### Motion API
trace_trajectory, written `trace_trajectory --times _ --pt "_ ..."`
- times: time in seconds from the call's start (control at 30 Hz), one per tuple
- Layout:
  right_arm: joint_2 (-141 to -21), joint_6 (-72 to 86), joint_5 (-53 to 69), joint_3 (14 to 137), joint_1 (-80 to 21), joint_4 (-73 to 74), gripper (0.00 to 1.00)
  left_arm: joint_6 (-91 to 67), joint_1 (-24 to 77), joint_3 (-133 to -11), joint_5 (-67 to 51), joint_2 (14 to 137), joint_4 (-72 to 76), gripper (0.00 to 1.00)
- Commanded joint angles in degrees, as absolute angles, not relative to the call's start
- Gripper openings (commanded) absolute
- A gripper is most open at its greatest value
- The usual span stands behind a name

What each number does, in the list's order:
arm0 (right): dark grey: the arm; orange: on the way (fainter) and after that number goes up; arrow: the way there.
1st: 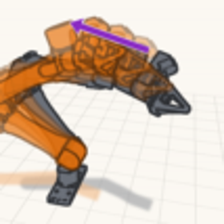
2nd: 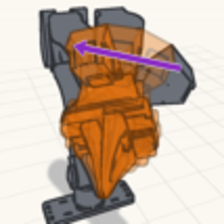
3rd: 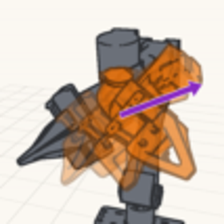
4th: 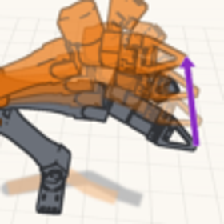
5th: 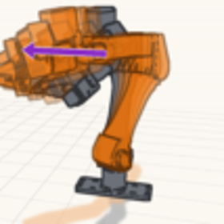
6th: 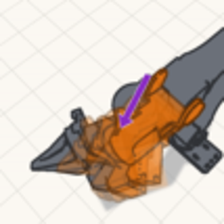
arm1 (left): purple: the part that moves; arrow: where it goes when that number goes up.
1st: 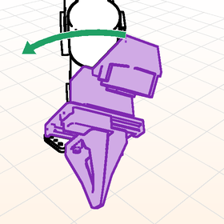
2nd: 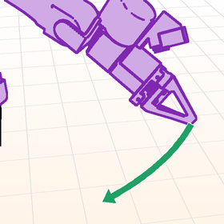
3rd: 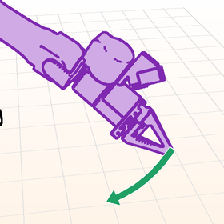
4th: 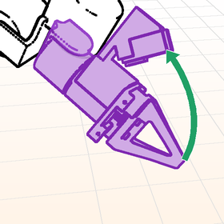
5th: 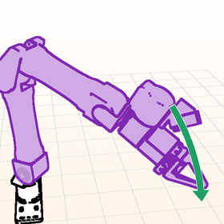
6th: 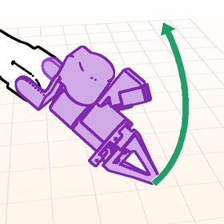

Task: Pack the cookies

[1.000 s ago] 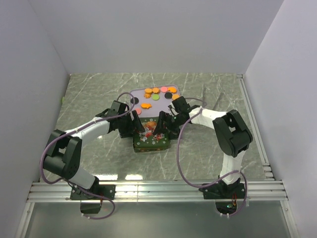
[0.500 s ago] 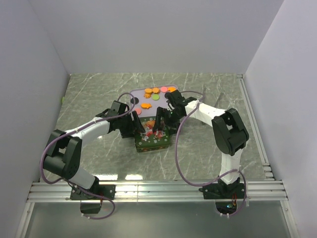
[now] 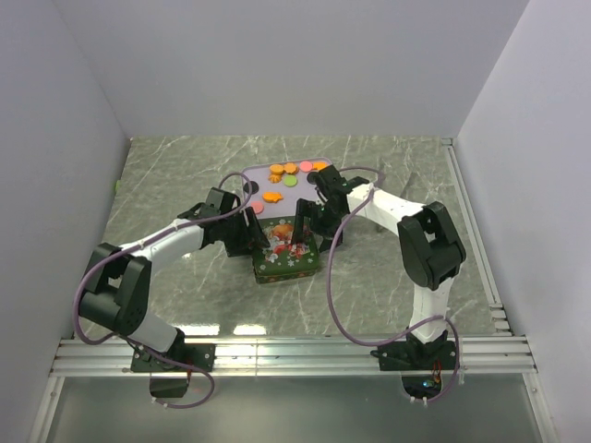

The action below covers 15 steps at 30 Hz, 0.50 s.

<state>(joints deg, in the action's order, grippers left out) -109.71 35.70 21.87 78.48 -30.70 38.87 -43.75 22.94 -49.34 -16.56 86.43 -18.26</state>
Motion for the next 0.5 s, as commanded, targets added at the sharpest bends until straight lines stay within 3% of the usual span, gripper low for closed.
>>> trace_trajectory --times 0.0,0.47 --pt "-105.82 34.54 19.87 81.21 -29.97 41.48 1.0 -42.54 23.03 -48.69 -16.17 83.76 -17.67 0.68" --pt "-100.81 34.89 16.53 82.27 -28.66 43.5 1.0 -42.98 22.5 -46.67 -15.47 80.77 -18.19 0.61"
